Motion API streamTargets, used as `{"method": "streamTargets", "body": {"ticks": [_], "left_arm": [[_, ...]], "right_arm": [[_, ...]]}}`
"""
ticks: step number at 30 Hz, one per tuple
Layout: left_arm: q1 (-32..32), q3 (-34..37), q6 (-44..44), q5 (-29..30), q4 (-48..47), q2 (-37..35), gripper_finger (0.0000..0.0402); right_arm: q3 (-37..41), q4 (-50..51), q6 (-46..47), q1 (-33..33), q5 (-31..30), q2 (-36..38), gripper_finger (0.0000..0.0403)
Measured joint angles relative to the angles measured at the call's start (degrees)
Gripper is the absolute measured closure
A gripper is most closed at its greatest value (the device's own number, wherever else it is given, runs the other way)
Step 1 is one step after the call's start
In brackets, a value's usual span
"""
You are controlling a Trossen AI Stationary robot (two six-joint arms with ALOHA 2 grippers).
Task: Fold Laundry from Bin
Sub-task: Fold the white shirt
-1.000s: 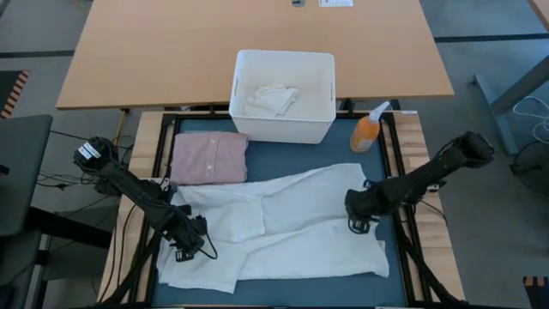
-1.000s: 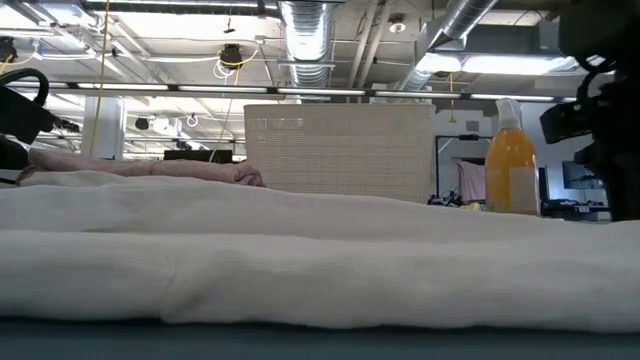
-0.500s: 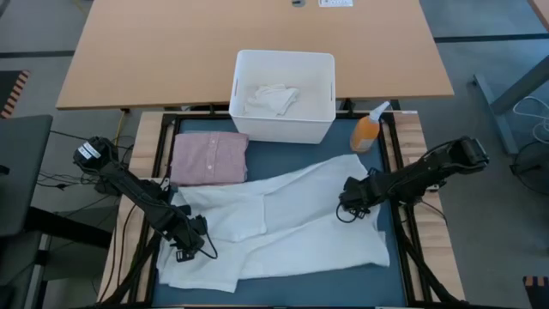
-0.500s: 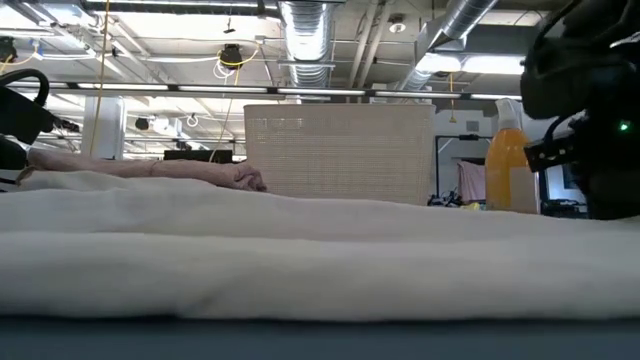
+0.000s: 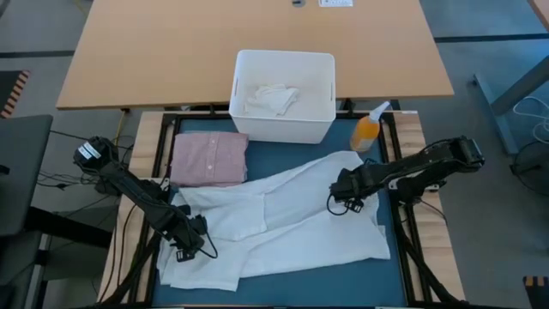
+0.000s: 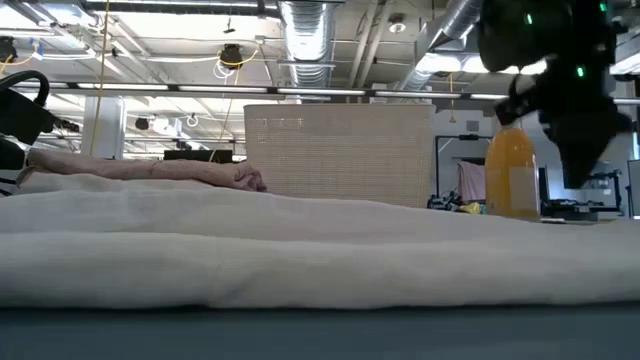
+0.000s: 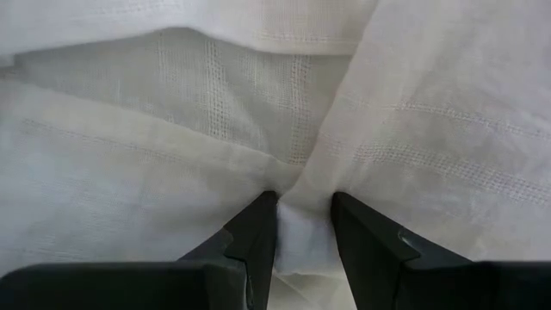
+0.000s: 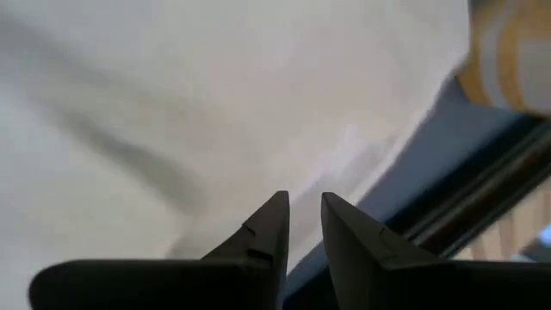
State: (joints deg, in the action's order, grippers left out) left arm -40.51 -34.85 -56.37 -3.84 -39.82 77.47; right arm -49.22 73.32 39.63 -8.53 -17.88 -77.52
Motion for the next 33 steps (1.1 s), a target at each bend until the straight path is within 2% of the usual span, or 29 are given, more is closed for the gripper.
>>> {"method": "streamTargets", "body": {"ticks": [2, 5, 10, 14, 18, 30, 33], "left_arm": [[0.0, 0.0, 0.0, 0.0, 0.0, 0.0, 0.0292], [0.0, 0.0, 0.1, 0.0, 0.0, 0.0, 0.0292], [0.0, 0.0, 1.9, 0.6, 0.6, 0.0, 0.0292], [0.0, 0.0, 3.1, 0.9, 0.7, 0.0, 0.0292], [0.0, 0.0, 3.1, 1.0, 0.7, 0.0, 0.0292], [0.0, 0.0, 2.9, 1.1, 0.9, 0.0, 0.0292], [0.0, 0.0, 2.9, 1.1, 0.9, 0.0, 0.0292]], "right_arm": [[-2.8, 0.0, -3.2, -1.7, 3.3, 0.1, 0.0303], [-3.9, -5.3, -10.7, -4.8, 10.3, 0.5, 0.0289], [-0.1, -15.7, -18.4, -7.4, 17.2, 0.2, 0.0248], [2.4, -17.8, -20.0, -6.6, 17.8, 0.2, 0.0220], [4.1, -20.4, -21.1, -4.9, 17.8, 0.2, 0.0210], [9.1, -26.9, -24.6, -1.6, 16.5, 0.2, 0.0223], [10.0, -27.6, -25.0, -1.4, 18.2, 0.2, 0.0228]]}}
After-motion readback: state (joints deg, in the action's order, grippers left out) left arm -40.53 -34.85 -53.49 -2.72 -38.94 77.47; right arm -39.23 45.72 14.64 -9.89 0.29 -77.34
